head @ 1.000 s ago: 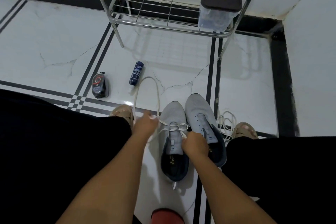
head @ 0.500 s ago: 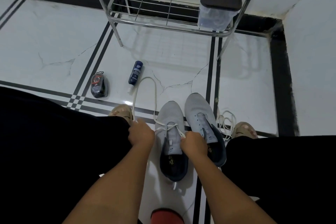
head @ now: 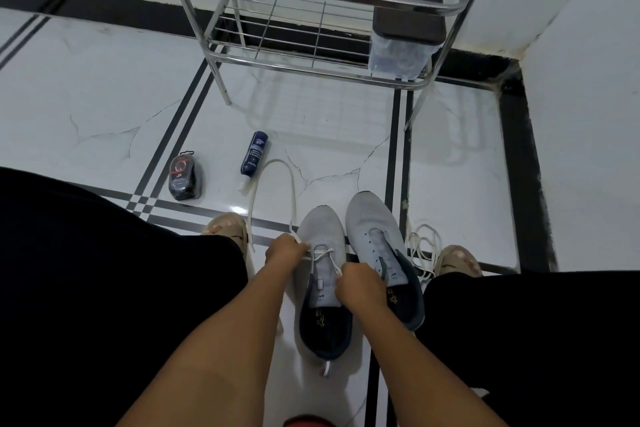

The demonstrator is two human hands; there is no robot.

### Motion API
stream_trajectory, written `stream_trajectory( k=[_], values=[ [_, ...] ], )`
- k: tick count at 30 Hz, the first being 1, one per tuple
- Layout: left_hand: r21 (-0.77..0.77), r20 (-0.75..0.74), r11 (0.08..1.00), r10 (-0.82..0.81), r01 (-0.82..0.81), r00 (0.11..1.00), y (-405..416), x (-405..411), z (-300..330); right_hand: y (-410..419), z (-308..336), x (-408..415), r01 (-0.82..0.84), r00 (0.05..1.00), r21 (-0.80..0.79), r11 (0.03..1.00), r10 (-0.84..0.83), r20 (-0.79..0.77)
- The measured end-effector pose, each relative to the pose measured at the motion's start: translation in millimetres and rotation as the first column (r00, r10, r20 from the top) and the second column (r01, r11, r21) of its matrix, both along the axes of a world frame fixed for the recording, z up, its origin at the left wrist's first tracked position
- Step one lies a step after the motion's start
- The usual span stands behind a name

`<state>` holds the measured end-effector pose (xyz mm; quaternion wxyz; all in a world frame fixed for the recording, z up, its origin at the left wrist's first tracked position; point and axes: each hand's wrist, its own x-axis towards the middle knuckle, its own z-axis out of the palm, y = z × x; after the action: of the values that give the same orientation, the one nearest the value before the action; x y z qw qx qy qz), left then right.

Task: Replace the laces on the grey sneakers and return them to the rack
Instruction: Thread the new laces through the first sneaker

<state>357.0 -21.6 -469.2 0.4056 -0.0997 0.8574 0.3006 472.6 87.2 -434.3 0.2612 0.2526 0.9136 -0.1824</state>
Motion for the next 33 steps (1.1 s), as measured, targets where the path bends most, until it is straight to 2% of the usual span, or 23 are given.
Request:
stream_trajectory(
  k=[2, 5, 7, 8, 9, 10, 11, 12, 13, 14, 16, 18, 20, 23, 27, 29, 33],
  values=[
    [0.065, -0.045, 0.998, 0.023, -0.02, 0.999, 2.0, 2.6, 6.7, 1.7, -0.9, -1.0, -0.004, 1.0, -0.011, 1.0, 0.005, 0.013],
    [0.255, -0.098, 0.96, 0.144, -0.115, 0.985, 10.4, -0.2, 32.8, 6.7, -3.6, -3.8, 0.04, 0.997, -0.087, 0.995, -0.034, 0.067],
    [0.393, -0.156, 0.909, 0.214, -0.138, 0.964, 19.1, -6.2, 59.5, 12.0, -0.3, -10.1, 0.199, 0.979, -0.173, 0.965, -0.186, 0.086],
    [0.462, -0.17, 0.877, 0.231, -0.129, 0.958, 23.4, -10.1, 74.6, 15.0, 6.5, -16.1, 0.332, 0.943, -0.231, 0.914, -0.328, 0.058],
    [0.519, -0.175, 0.848, 0.23, -0.109, 0.957, 27.3, -14.6, 91.1, 18.7, 14.6, -24.9, 0.475, 0.868, -0.309, 0.824, -0.496, 0.015],
    [0.556, -0.187, 0.828, 0.21, -0.073, 0.96, 30.5, -19.5, 105.2, 23.1, 22.3, -35.1, 0.593, 0.757, -0.409, 0.694, -0.653, -0.011],
    [0.579, -0.21, 0.815, 0.174, -0.021, 0.962, 33.1, -24.0, 117.9, 28.3, 33.7, -45.7, 0.661, 0.626, -0.535, 0.527, -0.78, 0.004],
    [0.582, -0.237, 0.812, 0.124, 0.039, 0.964, 34.5, -28.1, 127.2, 32.9, 45.7, -55.9, 0.659, 0.512, -0.67, 0.342, -0.857, 0.065],
    [0.578, -0.261, 0.81, 0.07, 0.098, 0.963, 35.1, -30.5, 136.2, 37.7, 58.4, -63.7, 0.599, 0.46, -0.777, 0.193, -0.877, 0.136],
    [0.569, -0.275, 0.809, 0.016, 0.149, 0.961, 35.2, -32.5, 141.5, 41.2, 71.0, -69.5, 0.52, 0.467, -0.848, 0.099, -0.864, 0.186],
    [0.557, -0.281, 0.8, -0.071, 0.223, 0.957, 34.1, -32.4, 148.7, 43.9, 91.4, -74.7, 0.393, 0.526, -0.919, 0.0, -0.82, 0.225],
    [0.538, -0.277, 0.803, -0.119, 0.257, 0.953, 31.1, -28.3, 151.6, 44.3, 100.5, -76.8, 0.338, 0.542, -0.94, -0.054, -0.805, 0.241],
    [0.525, -0.261, 0.819, -0.104, 0.231, 0.96, 28.5, -25.5, 150.9, 45.0, 102.9, -77.7, 0.319, 0.514, -0.944, -0.081, -0.823, 0.244],
    [0.445, -0.257, 0.867, -0.115, 0.223, 0.959, 21.6, -22.9, 147.7, 50.4, 106.3, -73.3, 0.314, 0.399, -0.941, -0.128, -0.881, 0.253],
    [0.245, -0.241, 0.947, -0.147, 0.207, 0.959, 5.5, -24.5, 131.5, 66.9, 114.1, -66.0, 0.288, 0.222, -0.941, -0.176, -0.944, 0.245],
    [0.123, -0.217, 0.974, -0.16, 0.19, 0.963, -5.7, -27.0, 118.0, 76.0, 117.7, -61.6, 0.284, 0.149, -0.947, -0.153, -0.968, 0.202],
    [-0.043, -0.162, 0.996, -0.08, 0.074, 0.984, -25.2, -26.9, 88.1, 86.7, 123.2, -53.8, 0.269, 0.05, -0.955, -0.123, -0.989, 0.141]
  ],
)
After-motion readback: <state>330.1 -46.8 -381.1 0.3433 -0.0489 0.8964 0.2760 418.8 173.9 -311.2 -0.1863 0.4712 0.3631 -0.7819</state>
